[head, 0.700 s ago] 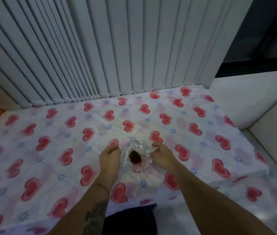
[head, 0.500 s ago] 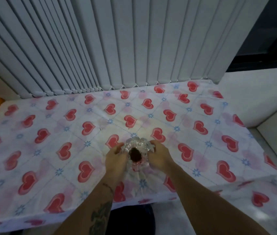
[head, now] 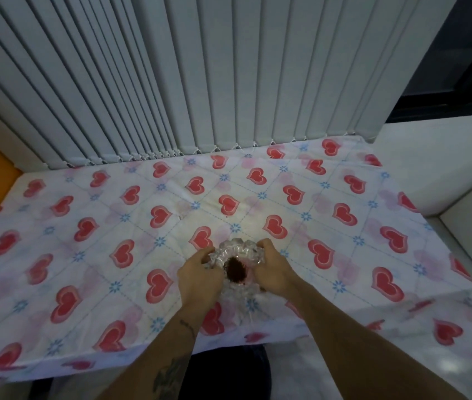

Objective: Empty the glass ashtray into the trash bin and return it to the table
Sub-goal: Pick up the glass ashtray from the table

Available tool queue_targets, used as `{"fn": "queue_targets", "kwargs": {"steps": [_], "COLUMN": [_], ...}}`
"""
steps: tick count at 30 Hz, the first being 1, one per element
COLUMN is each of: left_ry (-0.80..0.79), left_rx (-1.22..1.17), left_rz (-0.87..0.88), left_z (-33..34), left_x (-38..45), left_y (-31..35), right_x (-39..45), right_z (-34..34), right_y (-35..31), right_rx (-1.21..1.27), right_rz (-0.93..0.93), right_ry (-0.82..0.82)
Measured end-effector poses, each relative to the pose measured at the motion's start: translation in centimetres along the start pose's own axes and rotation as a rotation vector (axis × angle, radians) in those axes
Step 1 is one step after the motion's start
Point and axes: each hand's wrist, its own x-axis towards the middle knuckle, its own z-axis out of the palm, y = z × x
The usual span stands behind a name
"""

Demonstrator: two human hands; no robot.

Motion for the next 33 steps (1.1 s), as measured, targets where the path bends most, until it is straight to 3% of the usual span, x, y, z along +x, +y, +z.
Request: {"fn": "queue_targets", "kwargs": {"steps": [4,12,17,23,33], "left_ry": [-0.021,-0.135,-0.252,-0.354,-0.323], "left_rx": [-0.027,-0.042,-0.036,0.009,0.06], "left_rz": [0.025,0.152,0.206,0.174,0.043], "left_z": [-2.9,-10.0,-15.4,-19.2,-17.2], "left_x": [-1.8,-5.5,-8.5,-11.3,-13.5], "left_y": [-1.1,-5.0,-9.7,-15.2,-20.4], "right_x": [-3.4,-11.3,-16.5,-21.5,-22.3], "right_z": [1.6,7.3,13.9,19.8,23.0], "right_y": [-1.6,-3.2,-1.8,0.2,5.1], "right_rx": [0.092,0.261,0.386,0.588,0.698], "right_rz": [-0.006,-0.125,-0.05,0.141,0.293], "right_ry": [-0.041,0.076,0.167,0.092,0.0]}}
